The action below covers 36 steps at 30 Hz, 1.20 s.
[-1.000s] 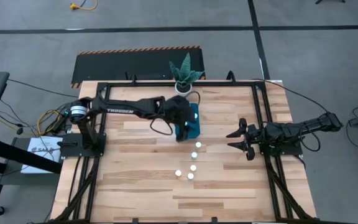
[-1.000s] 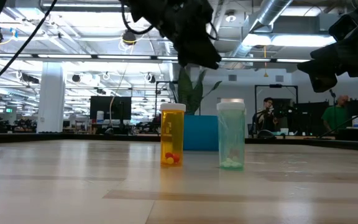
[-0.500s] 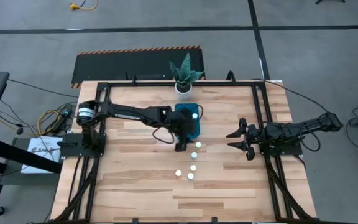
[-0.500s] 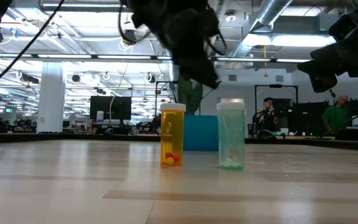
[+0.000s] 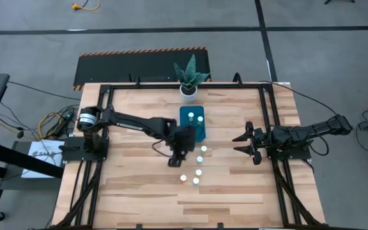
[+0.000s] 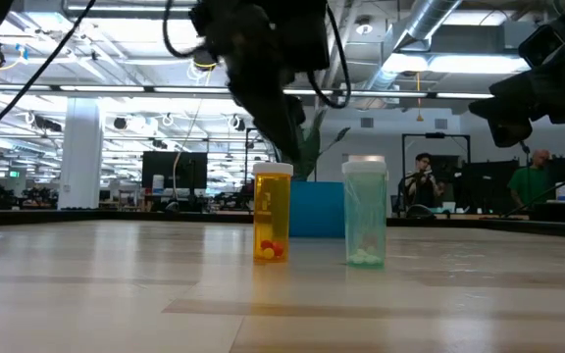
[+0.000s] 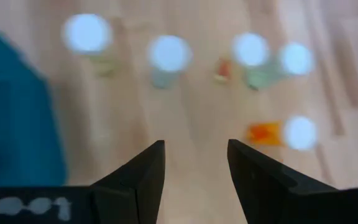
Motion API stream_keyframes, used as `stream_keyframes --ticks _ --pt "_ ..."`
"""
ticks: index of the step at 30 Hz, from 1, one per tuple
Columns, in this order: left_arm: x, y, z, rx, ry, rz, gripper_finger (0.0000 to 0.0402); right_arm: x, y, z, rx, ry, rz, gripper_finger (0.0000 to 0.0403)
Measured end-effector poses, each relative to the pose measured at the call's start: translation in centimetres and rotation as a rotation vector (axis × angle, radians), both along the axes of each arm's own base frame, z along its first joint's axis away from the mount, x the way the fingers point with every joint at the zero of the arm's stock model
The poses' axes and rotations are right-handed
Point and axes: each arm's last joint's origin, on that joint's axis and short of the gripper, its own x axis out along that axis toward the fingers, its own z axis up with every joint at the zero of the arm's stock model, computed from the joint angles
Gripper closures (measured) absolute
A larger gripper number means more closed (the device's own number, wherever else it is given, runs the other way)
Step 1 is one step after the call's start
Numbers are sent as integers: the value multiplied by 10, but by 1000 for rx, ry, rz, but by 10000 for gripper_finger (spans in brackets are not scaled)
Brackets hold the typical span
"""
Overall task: Pick and place pill bottles into a basket
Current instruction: Put the orange pill bottle into the blue bin
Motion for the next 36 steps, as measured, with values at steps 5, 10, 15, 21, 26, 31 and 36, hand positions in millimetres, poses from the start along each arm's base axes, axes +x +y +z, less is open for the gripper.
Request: stream_keyframes --ticks 5,10,15,21,26,31,36 --pt "-10 -33 7 22 21 -76 239 0 0 0 0 2 1 233" --pt "-17 -49 10 37 50 -85 239 0 0 0 0 2 0 234" --pt "-21 -61 8 33 68 -97 239 0 0 0 -1 3 1 232" --pt "-23 -77 8 65 37 -150 239 0 0 0 -1 3 1 234" --pt "-24 -87 -1 80 9 -183 239 0 0 0 -1 3 1 232" --pt "-26 -88 -18 81 2 -129 239 0 0 0 -1 3 0 234" --pt "-28 -87 -30 81 -17 -84 239 0 0 0 -1 3 0 233"
